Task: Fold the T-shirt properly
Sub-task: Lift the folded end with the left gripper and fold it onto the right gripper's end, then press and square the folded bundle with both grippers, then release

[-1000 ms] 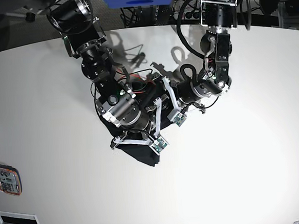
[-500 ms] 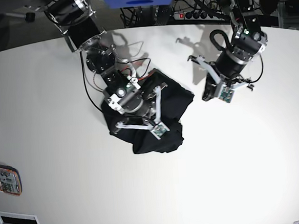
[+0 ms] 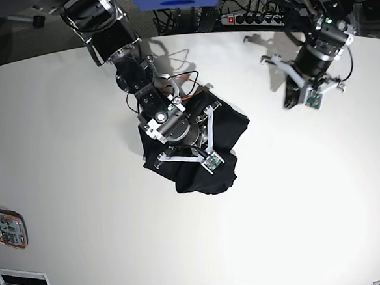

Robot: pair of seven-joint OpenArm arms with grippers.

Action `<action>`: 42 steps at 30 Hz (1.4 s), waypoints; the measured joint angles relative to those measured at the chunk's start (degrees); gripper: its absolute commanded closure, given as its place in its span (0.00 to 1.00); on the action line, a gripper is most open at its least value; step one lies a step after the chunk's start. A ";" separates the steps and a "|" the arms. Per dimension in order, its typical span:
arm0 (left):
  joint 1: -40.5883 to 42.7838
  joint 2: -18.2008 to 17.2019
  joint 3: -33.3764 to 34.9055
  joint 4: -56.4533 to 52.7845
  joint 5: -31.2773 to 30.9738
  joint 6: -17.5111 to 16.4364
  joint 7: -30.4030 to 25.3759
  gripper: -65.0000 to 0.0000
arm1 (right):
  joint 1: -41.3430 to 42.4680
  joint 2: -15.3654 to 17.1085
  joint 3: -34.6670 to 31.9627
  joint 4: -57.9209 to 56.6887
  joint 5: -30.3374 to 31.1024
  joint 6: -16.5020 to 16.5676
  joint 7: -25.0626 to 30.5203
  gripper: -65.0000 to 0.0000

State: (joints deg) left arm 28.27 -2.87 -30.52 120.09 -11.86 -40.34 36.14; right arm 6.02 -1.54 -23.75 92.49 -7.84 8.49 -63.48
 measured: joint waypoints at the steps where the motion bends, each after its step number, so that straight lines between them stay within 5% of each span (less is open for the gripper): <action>1: 0.42 0.07 -2.19 -0.04 0.17 0.02 0.28 1.00 | 0.00 0.07 0.00 -0.15 0.04 0.00 0.72 1.00; 4: -0.17 0.00 -9.92 -0.09 -0.09 0.04 -0.13 1.00 | -0.26 0.42 0.00 -0.20 0.02 0.07 2.60 0.99; 6: -0.83 0.04 -14.21 -0.09 -0.11 0.35 -0.15 1.00 | -0.13 0.79 -1.68 -0.20 -0.92 2.05 2.78 0.87; 9: -0.92 -0.02 -20.87 -0.04 -0.02 0.04 -0.11 1.00 | 0.87 3.74 -10.34 -0.35 -0.13 12.50 3.41 0.74; 10: -0.92 -0.02 -22.73 -0.04 0.09 0.04 -0.11 1.00 | 0.55 3.96 -12.59 -0.42 -0.39 13.73 3.30 0.69; 17: -0.98 -3.02 -25.11 -0.09 -0.22 0.22 -0.17 1.00 | 0.17 5.29 -20.94 0.59 -0.39 14.34 4.57 0.55; 25: -2.19 -2.84 -25.05 -0.11 -0.09 0.02 -0.11 1.00 | 0.07 5.33 -23.15 8.39 -0.02 14.45 12.41 0.55; 29: -2.34 -2.84 -25.05 -0.11 -0.22 0.02 -0.11 1.00 | 0.13 8.09 -23.15 13.05 -0.83 14.47 12.28 0.55; 35: -2.38 -2.89 -25.05 -0.11 -0.33 0.02 -0.13 1.00 | 0.11 7.26 -23.21 16.09 0.04 14.67 13.62 0.55; 42: -1.57 0.07 -17.88 -0.15 -0.15 0.66 -0.15 1.00 | -2.49 6.64 -6.43 15.91 -0.39 14.21 13.09 0.55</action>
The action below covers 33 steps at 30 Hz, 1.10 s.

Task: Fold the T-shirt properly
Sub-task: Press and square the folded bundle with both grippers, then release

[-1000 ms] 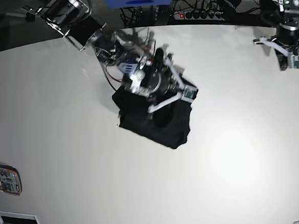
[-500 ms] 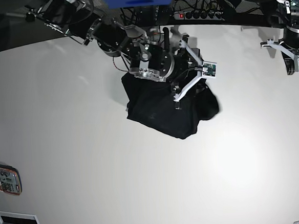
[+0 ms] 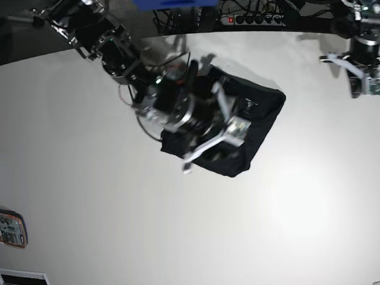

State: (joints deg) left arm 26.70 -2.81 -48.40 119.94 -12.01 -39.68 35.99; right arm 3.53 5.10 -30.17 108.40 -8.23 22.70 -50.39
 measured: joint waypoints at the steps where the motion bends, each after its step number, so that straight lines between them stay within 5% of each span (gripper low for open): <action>1: 0.42 1.05 1.95 -0.02 -0.15 -0.31 0.02 1.00 | -1.01 0.04 3.04 -0.02 0.00 0.02 -0.07 0.55; 7: 1.68 5.20 15.17 -0.07 0.35 -0.61 0.50 1.00 | -1.60 0.46 14.38 -0.52 0.09 0.17 -0.52 0.55; 14: 1.44 5.53 26.93 -4.24 0.42 1.44 0.42 1.00 | -2.10 0.22 15.78 -2.54 0.44 0.46 -1.20 0.55; 17: 1.42 5.35 29.11 -8.50 0.59 4.52 0.37 1.00 | -1.84 0.17 15.85 -2.67 0.22 0.26 -3.82 0.55; 26: -3.54 -1.01 33.46 -22.80 -1.03 4.22 -2.19 1.00 | -3.45 0.46 15.56 -5.40 0.11 0.00 -4.55 0.55; 33: -3.39 -1.31 34.05 -23.39 9.88 4.24 -12.22 1.00 | -5.53 1.27 13.97 -7.02 0.11 0.22 -4.98 0.55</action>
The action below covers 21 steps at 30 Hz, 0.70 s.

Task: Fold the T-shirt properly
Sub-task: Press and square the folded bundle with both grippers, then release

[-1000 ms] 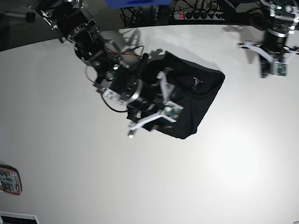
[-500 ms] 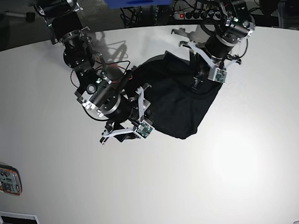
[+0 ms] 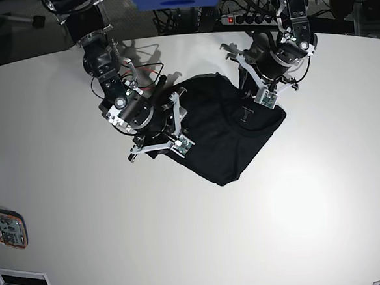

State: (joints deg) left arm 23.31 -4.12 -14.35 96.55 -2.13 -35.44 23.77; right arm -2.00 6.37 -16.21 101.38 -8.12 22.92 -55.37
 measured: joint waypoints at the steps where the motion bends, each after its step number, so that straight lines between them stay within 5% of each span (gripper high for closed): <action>1: -0.07 0.00 0.04 -0.02 1.55 -0.24 -0.76 1.00 | 0.04 0.20 -1.22 0.00 -0.35 -0.72 0.17 0.55; 7: -5.57 0.13 0.28 -2.12 9.94 0.11 -0.72 1.00 | -3.45 2.56 -7.19 0.02 0.31 0.11 0.57 0.55; 21: -25.66 -1.99 1.05 -14.62 24.96 0.22 1.29 1.00 | -8.63 3.21 -7.19 6.47 0.09 0.00 0.04 0.55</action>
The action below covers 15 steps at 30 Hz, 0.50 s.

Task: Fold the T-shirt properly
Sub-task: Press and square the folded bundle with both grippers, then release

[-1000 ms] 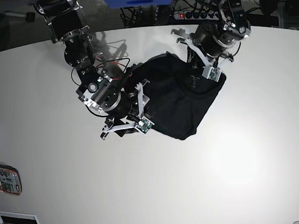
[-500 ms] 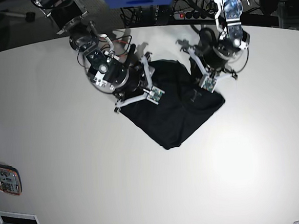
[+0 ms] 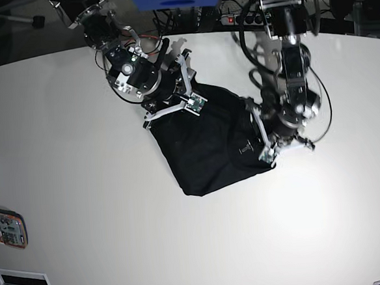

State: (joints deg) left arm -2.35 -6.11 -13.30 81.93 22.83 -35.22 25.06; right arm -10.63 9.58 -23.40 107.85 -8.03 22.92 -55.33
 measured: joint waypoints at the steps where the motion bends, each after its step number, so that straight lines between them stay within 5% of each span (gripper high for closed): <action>1: -1.81 -1.11 1.03 -1.57 0.52 0.35 0.02 1.00 | -0.15 0.02 0.00 0.50 -0.02 0.04 0.02 0.55; 7: -8.17 -5.14 7.34 -7.26 1.66 0.48 -0.15 1.00 | 0.31 0.09 1.51 0.76 0.13 0.22 0.09 0.55; 15: 0.96 -0.52 6.08 14.14 1.44 0.55 -0.59 1.00 | 3.26 0.44 14.43 1.01 -0.26 0.09 -3.69 0.55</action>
State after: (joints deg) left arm -1.39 -6.63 -7.22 96.07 24.27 -34.68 24.47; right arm -7.38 10.02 -8.97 108.86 -8.29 23.00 -59.02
